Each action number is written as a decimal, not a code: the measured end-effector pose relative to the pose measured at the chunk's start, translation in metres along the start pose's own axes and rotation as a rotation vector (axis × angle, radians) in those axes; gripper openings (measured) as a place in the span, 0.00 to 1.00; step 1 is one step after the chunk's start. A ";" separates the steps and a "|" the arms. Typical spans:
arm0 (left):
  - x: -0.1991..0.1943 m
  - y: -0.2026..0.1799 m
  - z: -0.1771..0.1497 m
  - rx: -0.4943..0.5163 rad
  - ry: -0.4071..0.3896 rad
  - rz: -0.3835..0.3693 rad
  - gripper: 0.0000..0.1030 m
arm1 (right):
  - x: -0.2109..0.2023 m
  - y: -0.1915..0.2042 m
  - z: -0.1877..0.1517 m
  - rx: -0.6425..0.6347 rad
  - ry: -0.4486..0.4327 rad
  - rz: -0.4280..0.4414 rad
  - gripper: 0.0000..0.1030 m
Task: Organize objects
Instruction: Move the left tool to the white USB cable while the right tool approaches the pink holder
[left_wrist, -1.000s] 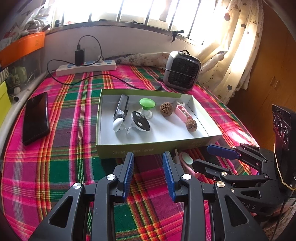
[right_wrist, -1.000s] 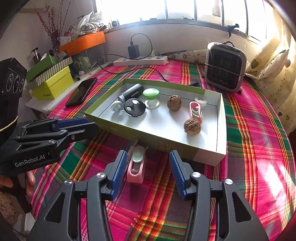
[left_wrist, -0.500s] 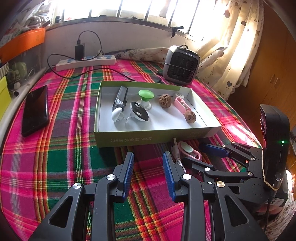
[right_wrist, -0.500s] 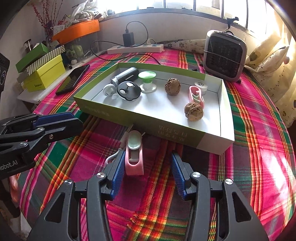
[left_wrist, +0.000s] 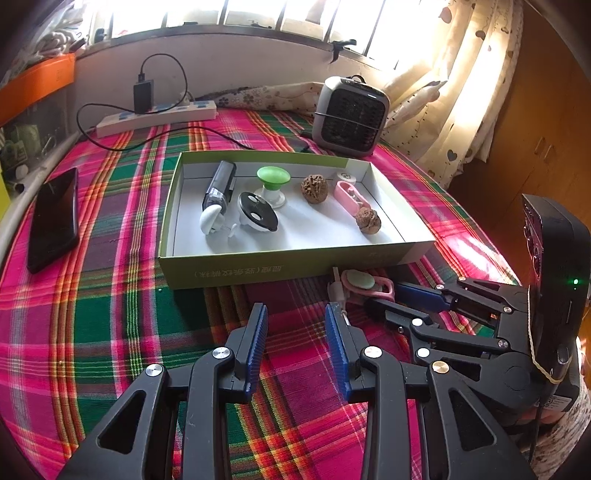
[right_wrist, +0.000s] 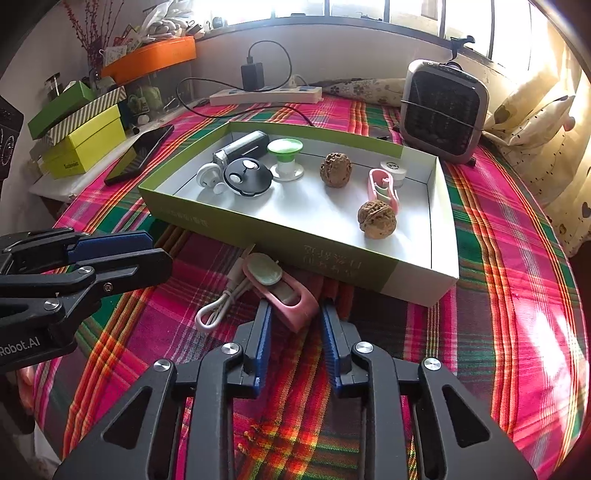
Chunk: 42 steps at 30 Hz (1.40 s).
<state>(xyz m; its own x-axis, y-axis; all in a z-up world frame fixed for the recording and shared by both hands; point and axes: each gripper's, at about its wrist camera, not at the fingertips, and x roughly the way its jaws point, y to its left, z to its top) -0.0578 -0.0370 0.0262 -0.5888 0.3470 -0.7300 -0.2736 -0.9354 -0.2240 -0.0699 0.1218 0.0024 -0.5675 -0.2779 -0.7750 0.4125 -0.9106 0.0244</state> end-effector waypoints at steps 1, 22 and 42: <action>0.001 -0.001 0.000 0.001 0.003 -0.002 0.29 | 0.000 0.000 0.000 0.000 0.000 0.003 0.24; 0.029 -0.039 0.004 0.074 0.064 0.007 0.30 | -0.021 -0.042 -0.022 0.085 -0.009 -0.055 0.24; 0.040 -0.036 0.004 0.056 0.068 0.037 0.30 | -0.019 -0.031 -0.022 -0.028 0.016 0.041 0.45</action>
<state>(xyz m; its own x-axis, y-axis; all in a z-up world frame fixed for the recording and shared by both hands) -0.0744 0.0110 0.0081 -0.5467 0.3054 -0.7796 -0.2962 -0.9414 -0.1610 -0.0560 0.1627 0.0024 -0.5385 -0.3102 -0.7834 0.4555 -0.8894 0.0390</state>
